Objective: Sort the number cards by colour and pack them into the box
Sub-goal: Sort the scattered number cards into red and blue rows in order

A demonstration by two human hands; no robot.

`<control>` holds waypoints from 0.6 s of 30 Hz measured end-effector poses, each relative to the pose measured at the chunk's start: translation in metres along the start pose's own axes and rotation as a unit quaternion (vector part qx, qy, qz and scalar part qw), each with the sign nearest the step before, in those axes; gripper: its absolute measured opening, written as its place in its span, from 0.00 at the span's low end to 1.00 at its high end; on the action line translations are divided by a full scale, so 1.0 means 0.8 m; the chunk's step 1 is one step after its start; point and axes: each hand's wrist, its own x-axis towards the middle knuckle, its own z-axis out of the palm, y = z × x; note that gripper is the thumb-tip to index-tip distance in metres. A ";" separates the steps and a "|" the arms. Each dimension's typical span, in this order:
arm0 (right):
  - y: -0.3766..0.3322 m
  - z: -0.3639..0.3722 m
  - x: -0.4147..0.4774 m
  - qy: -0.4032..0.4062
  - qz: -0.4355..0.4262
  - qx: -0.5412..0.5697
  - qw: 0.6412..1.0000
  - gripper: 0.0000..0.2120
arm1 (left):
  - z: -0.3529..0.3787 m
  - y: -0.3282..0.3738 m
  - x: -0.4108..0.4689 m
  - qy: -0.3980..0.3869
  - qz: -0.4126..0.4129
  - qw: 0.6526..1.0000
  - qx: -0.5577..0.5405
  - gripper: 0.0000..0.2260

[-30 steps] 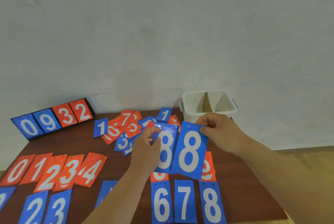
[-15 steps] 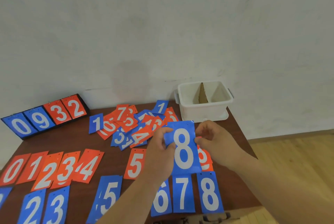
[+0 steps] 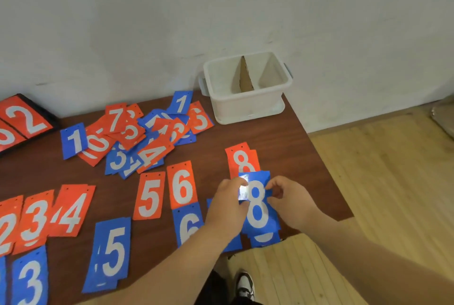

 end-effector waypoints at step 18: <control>0.040 0.028 0.038 -0.008 0.010 -0.127 0.992 0.16 | 0.017 -0.047 0.022 0.036 0.008 0.972 0.231 0.17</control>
